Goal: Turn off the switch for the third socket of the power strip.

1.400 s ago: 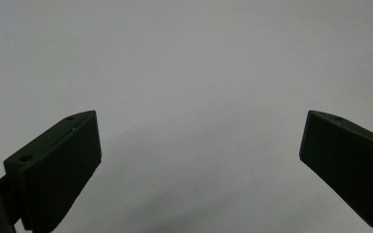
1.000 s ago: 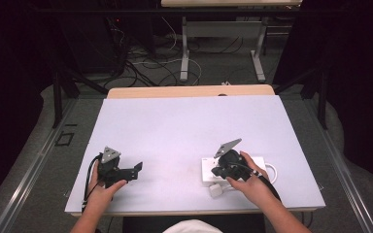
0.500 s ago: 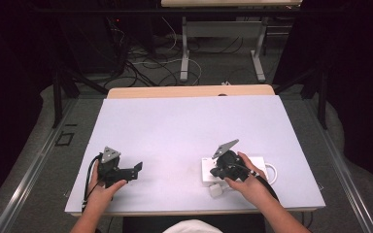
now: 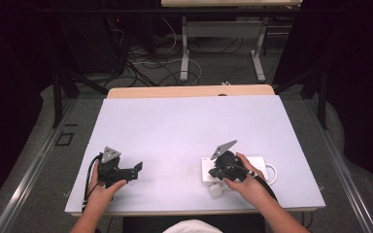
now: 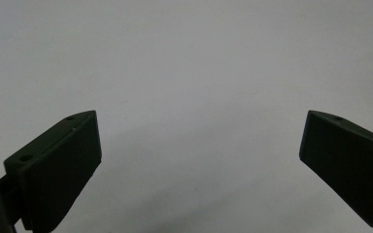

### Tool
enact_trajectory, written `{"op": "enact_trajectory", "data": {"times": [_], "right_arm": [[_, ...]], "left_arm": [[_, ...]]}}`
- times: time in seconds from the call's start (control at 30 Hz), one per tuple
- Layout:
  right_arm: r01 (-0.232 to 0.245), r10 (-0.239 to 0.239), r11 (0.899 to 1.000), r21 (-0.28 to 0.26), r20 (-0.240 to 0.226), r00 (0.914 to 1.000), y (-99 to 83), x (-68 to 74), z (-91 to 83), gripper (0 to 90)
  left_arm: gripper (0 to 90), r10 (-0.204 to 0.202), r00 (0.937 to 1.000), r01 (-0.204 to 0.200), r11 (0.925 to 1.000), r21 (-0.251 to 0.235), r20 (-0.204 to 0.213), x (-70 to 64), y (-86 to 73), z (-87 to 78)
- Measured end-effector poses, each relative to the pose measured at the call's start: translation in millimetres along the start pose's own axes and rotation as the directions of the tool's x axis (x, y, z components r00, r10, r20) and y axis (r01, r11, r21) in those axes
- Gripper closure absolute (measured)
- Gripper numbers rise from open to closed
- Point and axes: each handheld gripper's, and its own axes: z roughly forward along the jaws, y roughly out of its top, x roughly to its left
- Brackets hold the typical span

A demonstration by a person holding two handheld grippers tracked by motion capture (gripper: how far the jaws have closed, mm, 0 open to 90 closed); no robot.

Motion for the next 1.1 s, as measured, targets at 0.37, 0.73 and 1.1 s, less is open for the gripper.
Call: {"op": "enact_trajectory", "data": {"times": [0.37, 0.73, 1.1], "right_arm": [[0.006, -0.006, 1.000, -0.013, -0.001, 1.0000, -0.8, -0.3, 1.4, 90.0], [0.025, -0.025, 1.000, -0.005, -0.006, 0.9997, -1.3, -1.5, 3.3, 90.0], [-0.012, 0.012, 1.000, -0.001, 0.001, 0.9999, -1.4, 0.5, 2.8, 90.0]], "left_arm": [[1.5, 0.000, 1.0000, 0.000, 1.0000, 0.002, 0.000, -0.3, -0.1, -0.2], [1.5, 0.002, 1.0000, -0.002, 1.0000, -0.001, -0.001, 0.0, 0.0, -0.3], [1.5, 0.001, 1.0000, -0.001, 1.0000, 0.002, 0.000, -0.2, 0.0, -0.2]]}}
